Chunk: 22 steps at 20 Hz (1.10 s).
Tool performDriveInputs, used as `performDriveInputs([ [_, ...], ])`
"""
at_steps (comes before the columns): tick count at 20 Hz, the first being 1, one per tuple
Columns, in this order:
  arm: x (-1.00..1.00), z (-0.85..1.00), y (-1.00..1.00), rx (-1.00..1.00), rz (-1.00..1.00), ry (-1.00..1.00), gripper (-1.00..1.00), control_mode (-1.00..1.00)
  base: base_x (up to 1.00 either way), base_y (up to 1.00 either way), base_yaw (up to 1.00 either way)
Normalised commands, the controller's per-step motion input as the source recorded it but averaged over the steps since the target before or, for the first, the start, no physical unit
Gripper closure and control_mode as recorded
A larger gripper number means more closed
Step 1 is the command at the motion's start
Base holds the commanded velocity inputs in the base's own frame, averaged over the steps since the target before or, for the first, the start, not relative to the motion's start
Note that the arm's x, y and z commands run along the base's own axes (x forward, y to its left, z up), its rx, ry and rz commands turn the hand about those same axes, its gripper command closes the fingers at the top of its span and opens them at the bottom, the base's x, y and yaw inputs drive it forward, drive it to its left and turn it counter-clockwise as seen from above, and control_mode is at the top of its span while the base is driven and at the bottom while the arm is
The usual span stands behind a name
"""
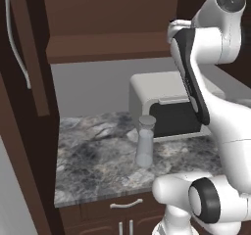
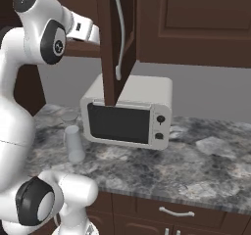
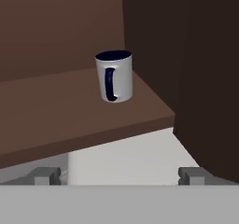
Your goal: There is a tray on the dining counter. Grab the cup, mug, and pitcher and place them on the tray. The pitcher may be placed next to the tray if it cannot fit the tray.
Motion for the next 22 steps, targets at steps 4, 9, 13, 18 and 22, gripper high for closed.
performDriveInputs([
  [4,0.4,-0.11,-0.02,0.0,0.0,0.01,-1.0,-1.0,0.0,0.0,0.0],
  [9,0.32,-0.18,0.0,0.0,0.0,0.0,-1.0,-1.0,0.0,0.0,0.0],
  [13,0.3,-0.11,-0.02,0.0,0.0,0.0,-1.0,-1.0,0.0,0.0,0.0],
  [18,0.25,-0.07,-0.04,0.0,0.0,0.0,-1.0,-1.0,0.0,0.0,0.0],
  [22,0.26,0.0,-0.04,0.0,0.0,0.0,-1.0,-1.0,0.0,0.0,0.0],
])
